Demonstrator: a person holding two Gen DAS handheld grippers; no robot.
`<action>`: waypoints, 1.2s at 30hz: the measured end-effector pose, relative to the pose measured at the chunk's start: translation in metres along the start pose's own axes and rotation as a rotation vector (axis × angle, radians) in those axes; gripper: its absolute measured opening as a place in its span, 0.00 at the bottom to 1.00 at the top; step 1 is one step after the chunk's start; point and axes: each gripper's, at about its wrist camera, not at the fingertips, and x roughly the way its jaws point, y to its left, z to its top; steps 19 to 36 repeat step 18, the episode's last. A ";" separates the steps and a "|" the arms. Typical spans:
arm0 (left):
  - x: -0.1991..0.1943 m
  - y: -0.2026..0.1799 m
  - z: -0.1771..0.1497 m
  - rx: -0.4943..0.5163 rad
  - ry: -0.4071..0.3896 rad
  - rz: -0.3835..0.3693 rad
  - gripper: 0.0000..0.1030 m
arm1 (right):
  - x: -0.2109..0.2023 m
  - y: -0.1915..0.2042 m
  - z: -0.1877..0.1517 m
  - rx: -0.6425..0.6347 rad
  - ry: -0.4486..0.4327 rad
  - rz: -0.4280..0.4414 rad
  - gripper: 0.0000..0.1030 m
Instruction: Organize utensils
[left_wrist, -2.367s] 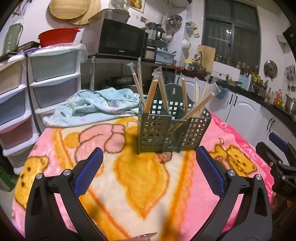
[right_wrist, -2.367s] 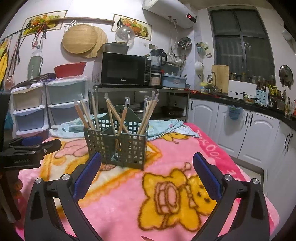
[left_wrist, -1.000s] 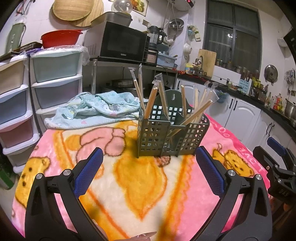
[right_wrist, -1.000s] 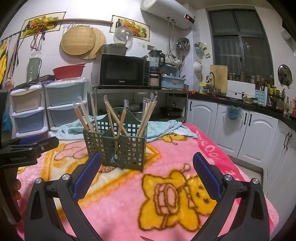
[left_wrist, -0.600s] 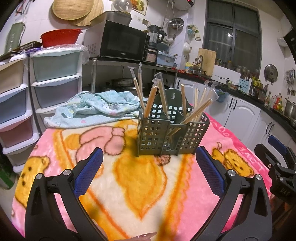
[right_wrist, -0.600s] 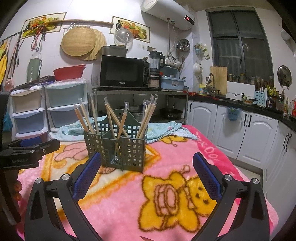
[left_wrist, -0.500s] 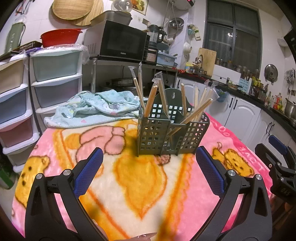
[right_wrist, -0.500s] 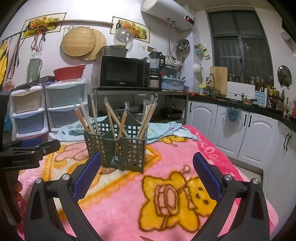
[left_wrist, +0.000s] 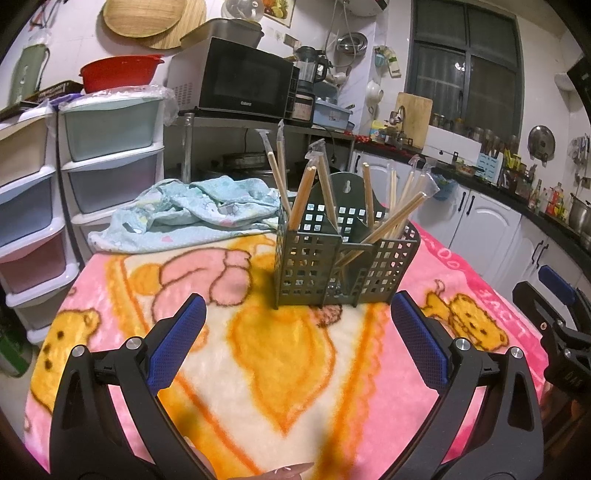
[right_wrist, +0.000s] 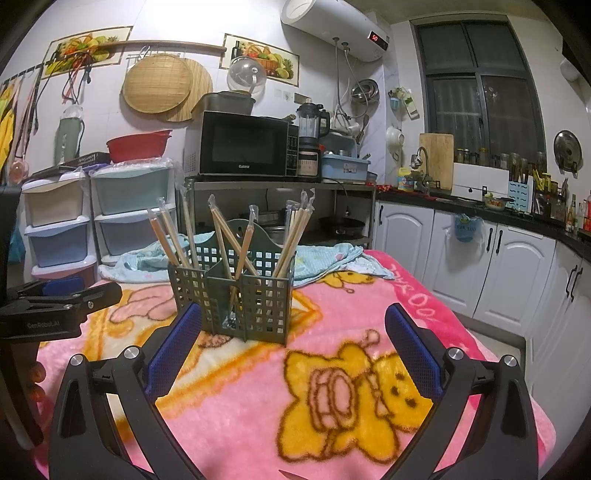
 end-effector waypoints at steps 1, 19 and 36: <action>0.000 0.002 0.000 -0.003 0.001 0.004 0.90 | 0.000 0.000 0.000 -0.001 -0.001 -0.001 0.94; 0.102 0.121 0.023 -0.058 0.273 0.288 0.90 | 0.093 -0.105 0.007 0.107 0.329 -0.167 0.94; 0.102 0.121 0.023 -0.058 0.273 0.288 0.90 | 0.093 -0.105 0.007 0.107 0.329 -0.167 0.94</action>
